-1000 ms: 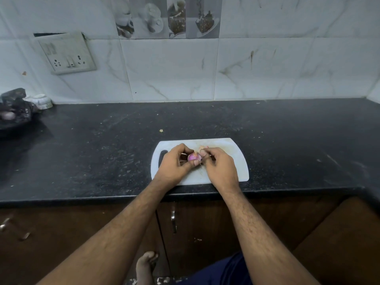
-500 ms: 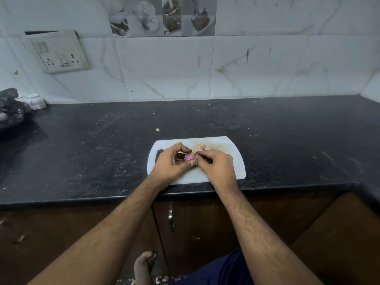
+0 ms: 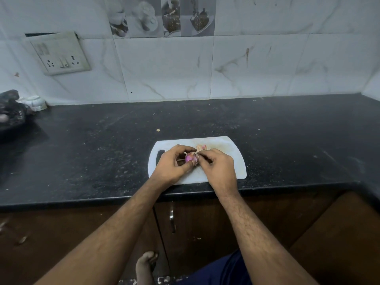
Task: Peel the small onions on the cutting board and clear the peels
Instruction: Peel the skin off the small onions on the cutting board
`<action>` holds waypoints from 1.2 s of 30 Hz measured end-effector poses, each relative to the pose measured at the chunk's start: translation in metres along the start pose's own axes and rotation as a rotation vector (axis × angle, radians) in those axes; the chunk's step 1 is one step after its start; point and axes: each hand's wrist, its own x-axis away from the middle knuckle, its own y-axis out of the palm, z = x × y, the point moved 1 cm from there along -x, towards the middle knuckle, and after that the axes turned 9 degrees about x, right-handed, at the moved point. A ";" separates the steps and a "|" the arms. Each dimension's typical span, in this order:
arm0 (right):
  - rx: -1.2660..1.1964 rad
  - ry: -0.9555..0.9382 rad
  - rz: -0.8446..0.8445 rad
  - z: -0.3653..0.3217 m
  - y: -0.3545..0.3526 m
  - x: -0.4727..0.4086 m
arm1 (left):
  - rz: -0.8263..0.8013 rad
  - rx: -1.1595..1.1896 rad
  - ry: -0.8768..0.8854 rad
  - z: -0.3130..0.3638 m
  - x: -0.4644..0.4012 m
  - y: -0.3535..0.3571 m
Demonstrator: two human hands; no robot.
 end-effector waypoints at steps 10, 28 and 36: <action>0.049 0.000 -0.006 0.004 0.004 -0.001 | 0.007 0.054 -0.077 0.001 -0.001 -0.002; 0.133 0.106 -0.063 -0.001 0.005 -0.002 | -0.004 0.119 -0.114 0.001 -0.001 -0.001; 0.161 0.202 -0.066 0.005 0.006 -0.007 | -0.002 0.172 -0.147 -0.001 0.000 -0.004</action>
